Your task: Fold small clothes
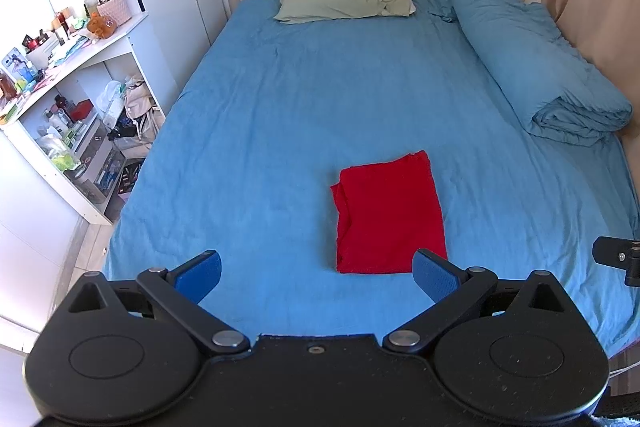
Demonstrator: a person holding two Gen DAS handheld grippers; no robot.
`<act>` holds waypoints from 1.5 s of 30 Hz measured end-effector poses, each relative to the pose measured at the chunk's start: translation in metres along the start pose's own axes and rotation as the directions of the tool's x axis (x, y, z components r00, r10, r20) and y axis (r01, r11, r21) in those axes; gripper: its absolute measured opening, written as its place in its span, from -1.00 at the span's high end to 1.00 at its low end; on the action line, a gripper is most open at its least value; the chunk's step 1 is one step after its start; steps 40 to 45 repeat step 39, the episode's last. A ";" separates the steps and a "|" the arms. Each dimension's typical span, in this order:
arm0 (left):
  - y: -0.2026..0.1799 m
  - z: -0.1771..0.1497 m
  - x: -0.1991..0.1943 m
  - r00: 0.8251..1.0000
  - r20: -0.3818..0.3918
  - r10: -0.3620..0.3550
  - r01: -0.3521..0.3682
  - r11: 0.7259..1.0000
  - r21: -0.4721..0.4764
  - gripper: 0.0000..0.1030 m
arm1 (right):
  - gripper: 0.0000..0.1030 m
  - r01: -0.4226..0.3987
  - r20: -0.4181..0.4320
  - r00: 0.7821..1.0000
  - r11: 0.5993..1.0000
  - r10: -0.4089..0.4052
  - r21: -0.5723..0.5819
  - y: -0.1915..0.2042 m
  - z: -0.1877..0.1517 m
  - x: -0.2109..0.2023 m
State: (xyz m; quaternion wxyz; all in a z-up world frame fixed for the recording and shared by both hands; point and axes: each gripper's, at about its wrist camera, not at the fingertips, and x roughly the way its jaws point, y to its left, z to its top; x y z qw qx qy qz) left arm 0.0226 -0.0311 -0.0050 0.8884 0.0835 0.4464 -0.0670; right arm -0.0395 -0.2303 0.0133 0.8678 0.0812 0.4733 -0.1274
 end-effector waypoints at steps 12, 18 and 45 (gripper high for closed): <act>0.005 0.001 0.001 1.000 -0.015 -0.002 0.002 1.000 -0.006 -1.00 | -1.00 -0.005 -0.008 1.000 1.000 0.005 0.003 -0.002 0.002 0.004; 0.003 0.001 0.003 1.000 -0.017 -0.002 0.002 1.000 0.004 -1.00 | -1.00 -0.004 -0.008 1.000 1.000 0.004 0.001 -0.003 0.003 0.005; 0.006 0.002 0.004 1.000 0.016 -0.021 0.020 0.999 0.037 -1.00 | -1.00 0.013 -0.005 1.000 1.000 -0.013 0.008 0.005 0.001 0.003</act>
